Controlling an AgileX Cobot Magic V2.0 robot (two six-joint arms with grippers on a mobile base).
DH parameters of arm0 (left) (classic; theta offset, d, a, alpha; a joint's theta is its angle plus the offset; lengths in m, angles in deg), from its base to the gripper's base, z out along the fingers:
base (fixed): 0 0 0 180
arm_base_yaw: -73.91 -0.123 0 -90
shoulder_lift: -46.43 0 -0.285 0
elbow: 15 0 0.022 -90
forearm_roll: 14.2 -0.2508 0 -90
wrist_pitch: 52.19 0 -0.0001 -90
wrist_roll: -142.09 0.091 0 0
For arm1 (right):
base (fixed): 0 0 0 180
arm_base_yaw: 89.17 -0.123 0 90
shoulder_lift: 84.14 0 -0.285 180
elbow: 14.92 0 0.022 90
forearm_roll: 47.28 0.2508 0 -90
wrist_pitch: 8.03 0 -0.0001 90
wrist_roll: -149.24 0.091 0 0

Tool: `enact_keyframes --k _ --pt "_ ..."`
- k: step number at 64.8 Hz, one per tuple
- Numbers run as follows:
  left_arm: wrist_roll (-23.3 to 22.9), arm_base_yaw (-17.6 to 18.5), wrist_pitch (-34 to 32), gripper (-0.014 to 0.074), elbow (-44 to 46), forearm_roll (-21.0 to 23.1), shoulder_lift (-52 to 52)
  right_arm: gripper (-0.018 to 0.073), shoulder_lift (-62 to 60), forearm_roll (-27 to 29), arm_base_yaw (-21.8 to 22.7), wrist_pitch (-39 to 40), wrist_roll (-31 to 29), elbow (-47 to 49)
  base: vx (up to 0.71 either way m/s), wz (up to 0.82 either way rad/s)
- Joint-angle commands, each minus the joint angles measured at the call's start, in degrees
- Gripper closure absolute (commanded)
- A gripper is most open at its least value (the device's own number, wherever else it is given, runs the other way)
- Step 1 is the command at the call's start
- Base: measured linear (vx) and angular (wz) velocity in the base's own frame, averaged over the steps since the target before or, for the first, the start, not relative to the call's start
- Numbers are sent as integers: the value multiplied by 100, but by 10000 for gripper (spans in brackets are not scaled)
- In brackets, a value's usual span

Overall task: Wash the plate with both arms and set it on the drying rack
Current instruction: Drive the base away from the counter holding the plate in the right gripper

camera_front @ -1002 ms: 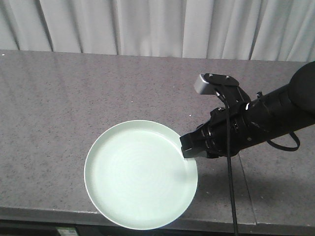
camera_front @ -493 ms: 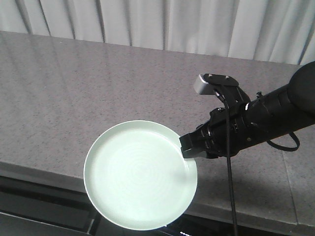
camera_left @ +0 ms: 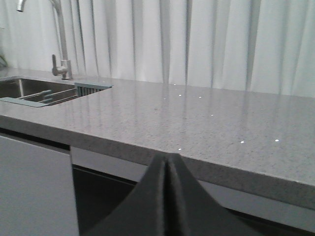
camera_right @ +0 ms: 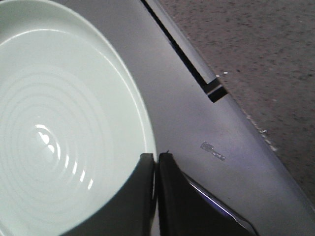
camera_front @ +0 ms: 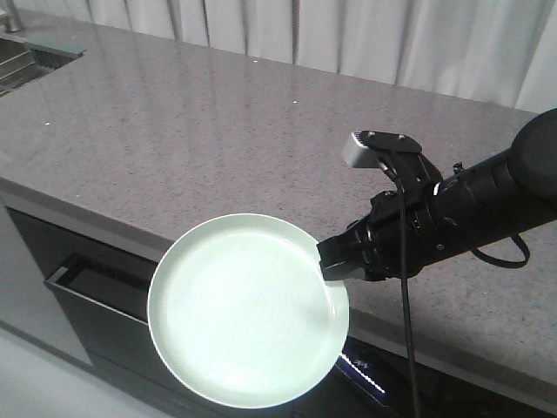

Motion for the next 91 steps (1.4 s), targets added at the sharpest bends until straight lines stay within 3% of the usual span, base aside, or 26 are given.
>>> enact_keyframes --k 1,91 --pt "-20 31 -417 603 168 12 84 561 -223 243 19 110 -49 148 -11 43" --pt "-20 31 -417 603 168 12 84 561 -223 243 19 110 -50 148 -11 43"
